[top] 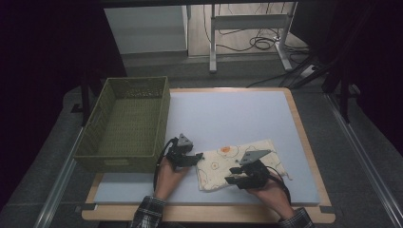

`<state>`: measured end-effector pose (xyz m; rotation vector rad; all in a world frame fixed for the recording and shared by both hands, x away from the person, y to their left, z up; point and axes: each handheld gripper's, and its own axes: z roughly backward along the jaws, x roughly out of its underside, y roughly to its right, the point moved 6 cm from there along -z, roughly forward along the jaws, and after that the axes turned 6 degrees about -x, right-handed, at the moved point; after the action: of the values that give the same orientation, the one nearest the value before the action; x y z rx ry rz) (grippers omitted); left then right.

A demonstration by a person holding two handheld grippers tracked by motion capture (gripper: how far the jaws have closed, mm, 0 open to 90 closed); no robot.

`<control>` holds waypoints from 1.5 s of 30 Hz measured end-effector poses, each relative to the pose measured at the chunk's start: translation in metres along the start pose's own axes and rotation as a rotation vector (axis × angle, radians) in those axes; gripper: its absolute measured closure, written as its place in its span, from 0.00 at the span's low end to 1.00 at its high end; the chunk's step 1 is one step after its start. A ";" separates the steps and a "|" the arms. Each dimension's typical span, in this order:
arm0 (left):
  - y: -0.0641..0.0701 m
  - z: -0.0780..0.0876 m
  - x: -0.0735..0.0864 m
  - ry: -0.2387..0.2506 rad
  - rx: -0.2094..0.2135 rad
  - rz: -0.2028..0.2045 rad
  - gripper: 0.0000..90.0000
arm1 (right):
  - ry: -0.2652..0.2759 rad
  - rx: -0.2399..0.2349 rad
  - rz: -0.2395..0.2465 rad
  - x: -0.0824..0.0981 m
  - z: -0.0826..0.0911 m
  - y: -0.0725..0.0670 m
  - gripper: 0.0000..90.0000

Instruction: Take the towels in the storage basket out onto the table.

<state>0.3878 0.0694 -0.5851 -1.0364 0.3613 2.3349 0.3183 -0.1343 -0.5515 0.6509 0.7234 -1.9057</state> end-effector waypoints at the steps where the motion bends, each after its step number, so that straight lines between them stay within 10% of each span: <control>1: 0.000 0.000 0.000 0.000 0.000 0.000 0.49 | -0.009 -0.013 0.008 -0.001 -0.005 -0.004 0.66; 17: -0.001 0.000 0.000 0.001 -0.002 0.009 0.51 | -0.050 -0.102 0.068 -0.025 -0.059 -0.046 0.65; 21: -0.001 0.000 0.000 0.004 -0.001 0.009 0.51 | -0.072 -0.054 0.100 -0.027 -0.072 -0.049 0.63; 28: 0.000 0.000 0.000 0.001 -0.019 0.001 0.53 | -0.088 0.073 0.161 -0.026 -0.073 -0.051 0.91; 36: 0.009 0.002 0.000 0.010 0.031 -0.031 0.91 | -0.057 0.013 0.083 -0.026 -0.071 -0.044 0.95; 45: 0.009 0.011 -0.007 0.044 -0.022 0.002 0.95 | -0.011 -0.027 0.093 -0.038 -0.072 -0.050 0.95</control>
<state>0.3795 0.0640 -0.5725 -1.1002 0.3545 2.3253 0.2975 -0.0418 -0.5636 0.6457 0.6991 -1.8103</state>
